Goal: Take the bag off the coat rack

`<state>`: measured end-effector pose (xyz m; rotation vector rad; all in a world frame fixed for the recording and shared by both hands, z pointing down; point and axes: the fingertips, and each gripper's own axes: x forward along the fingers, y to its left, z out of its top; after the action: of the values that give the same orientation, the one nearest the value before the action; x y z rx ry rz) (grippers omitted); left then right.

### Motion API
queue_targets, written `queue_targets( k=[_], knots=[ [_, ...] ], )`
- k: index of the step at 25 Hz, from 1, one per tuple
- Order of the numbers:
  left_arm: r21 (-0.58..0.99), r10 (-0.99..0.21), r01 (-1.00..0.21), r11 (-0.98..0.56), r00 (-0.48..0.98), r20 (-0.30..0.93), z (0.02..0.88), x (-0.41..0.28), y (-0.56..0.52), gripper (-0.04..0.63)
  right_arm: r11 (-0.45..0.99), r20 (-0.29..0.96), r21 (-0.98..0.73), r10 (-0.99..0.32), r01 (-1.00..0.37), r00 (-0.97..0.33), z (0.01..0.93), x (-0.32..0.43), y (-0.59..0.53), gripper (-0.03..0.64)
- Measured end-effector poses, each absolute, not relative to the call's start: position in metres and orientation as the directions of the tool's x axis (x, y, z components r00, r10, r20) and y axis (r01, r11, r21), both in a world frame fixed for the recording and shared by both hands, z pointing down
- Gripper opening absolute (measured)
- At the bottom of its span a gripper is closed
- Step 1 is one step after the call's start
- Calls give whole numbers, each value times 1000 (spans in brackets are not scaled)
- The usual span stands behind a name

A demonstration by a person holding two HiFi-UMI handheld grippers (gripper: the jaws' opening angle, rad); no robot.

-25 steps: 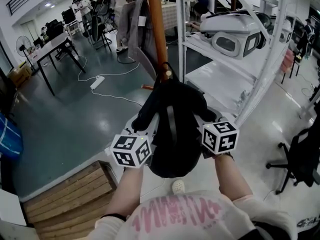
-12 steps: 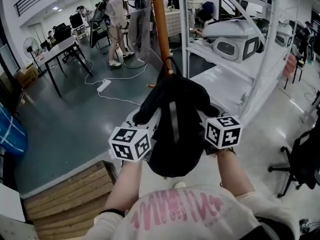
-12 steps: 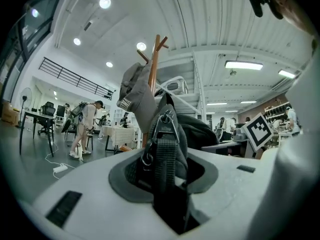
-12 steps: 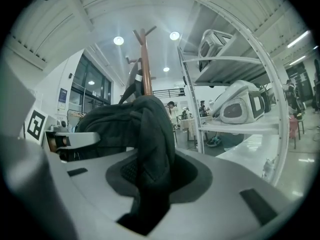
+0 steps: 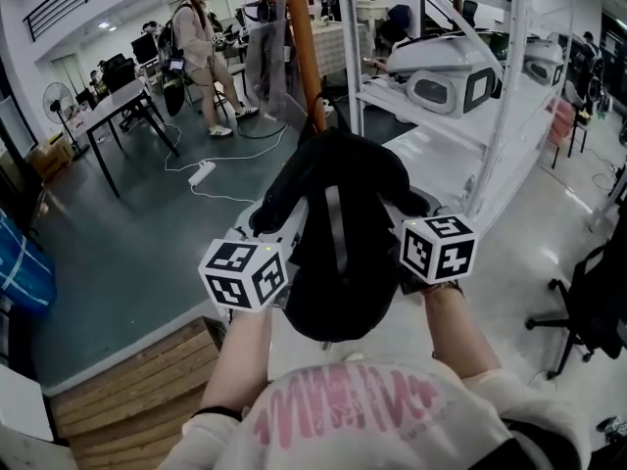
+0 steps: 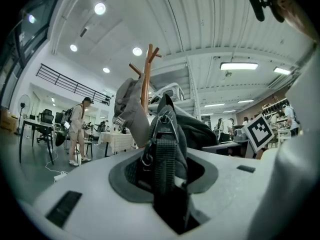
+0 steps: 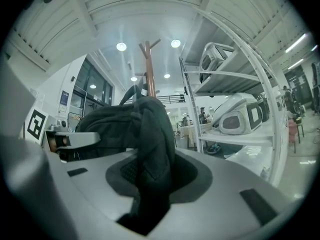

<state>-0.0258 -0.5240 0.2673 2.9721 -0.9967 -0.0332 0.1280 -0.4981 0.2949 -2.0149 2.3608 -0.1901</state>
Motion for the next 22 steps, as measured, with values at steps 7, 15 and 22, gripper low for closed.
queue_targets(
  k=[7,15,22],
  knots=[
    [9,-599,-600,-800,797,-84,244,-36,-509,127,160,7,-89,-987,-983,-161,269,118,-482,115],
    [8,-585,-588,-809,803,-114,224,-46,-487,126,148,-15,-97,-989,-984,-147,251,111,-461,117],
    [10,-578,-582,-813,806,-131,223,-56,-466,125,154,-23,-94,-988,-984,-152,250,103,-438,120]
  ],
)
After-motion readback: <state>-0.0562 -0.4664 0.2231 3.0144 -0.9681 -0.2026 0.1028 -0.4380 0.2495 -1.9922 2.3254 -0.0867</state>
